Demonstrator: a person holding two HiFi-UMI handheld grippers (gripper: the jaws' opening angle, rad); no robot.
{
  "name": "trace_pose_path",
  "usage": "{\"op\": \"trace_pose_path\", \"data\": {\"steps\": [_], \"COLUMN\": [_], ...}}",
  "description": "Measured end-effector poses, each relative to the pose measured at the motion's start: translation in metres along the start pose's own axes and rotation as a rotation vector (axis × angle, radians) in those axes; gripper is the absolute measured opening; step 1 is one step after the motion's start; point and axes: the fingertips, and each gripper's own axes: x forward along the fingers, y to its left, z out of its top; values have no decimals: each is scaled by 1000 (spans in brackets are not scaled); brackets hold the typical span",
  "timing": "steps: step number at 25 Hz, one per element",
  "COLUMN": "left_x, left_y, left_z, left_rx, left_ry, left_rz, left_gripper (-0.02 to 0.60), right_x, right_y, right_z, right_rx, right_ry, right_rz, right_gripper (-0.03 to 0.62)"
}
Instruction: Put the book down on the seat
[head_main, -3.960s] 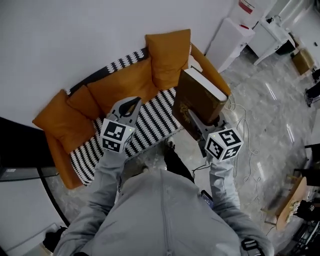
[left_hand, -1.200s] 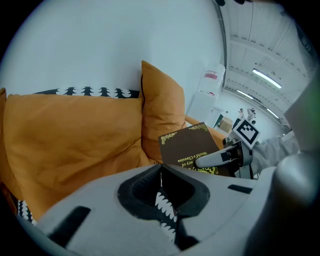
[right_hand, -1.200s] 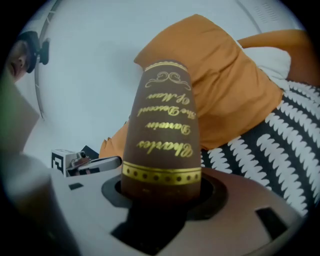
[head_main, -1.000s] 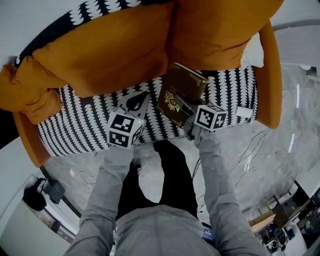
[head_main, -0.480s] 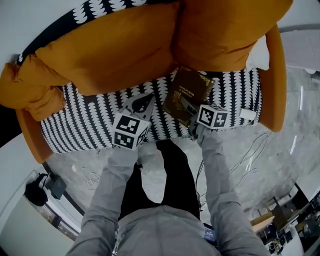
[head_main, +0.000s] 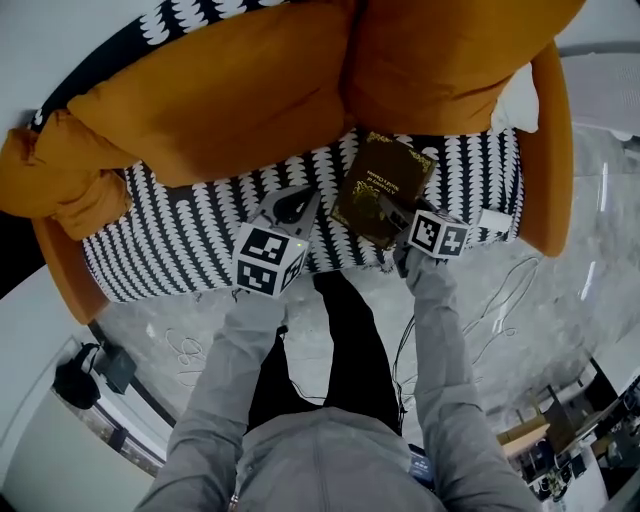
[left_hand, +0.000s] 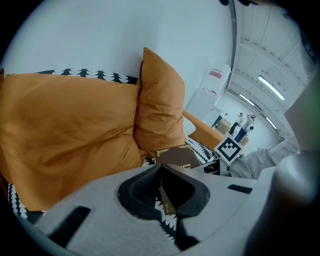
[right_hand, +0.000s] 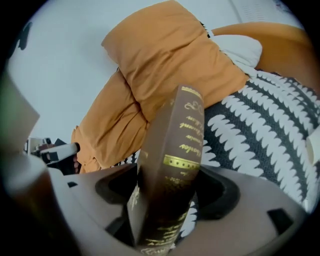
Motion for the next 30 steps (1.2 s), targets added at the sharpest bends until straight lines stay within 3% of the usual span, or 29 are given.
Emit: {"op": "trace_pose_path", "data": {"steps": [11,18,23,30], "left_x": [2,8,15,28], "left_y": [-13,-32,-39,-50], "left_z": [20,19,10,1], "left_rx": [26,45,48,51], "left_ry": [13,33,50,72], "left_rz": [-29,-39,-42,-51], "left_gripper": [26,26,26,26], "right_x": [-26,-40,-40,-46], "right_y": [-26,-55,-74,-96], "right_z": [-25,-47,-56,-61], "right_rx": [92,169,165,109], "right_ry": [46,82,69,51], "right_rz": [-52,-8,17,-47], "right_gripper": [319,330,334,336]}}
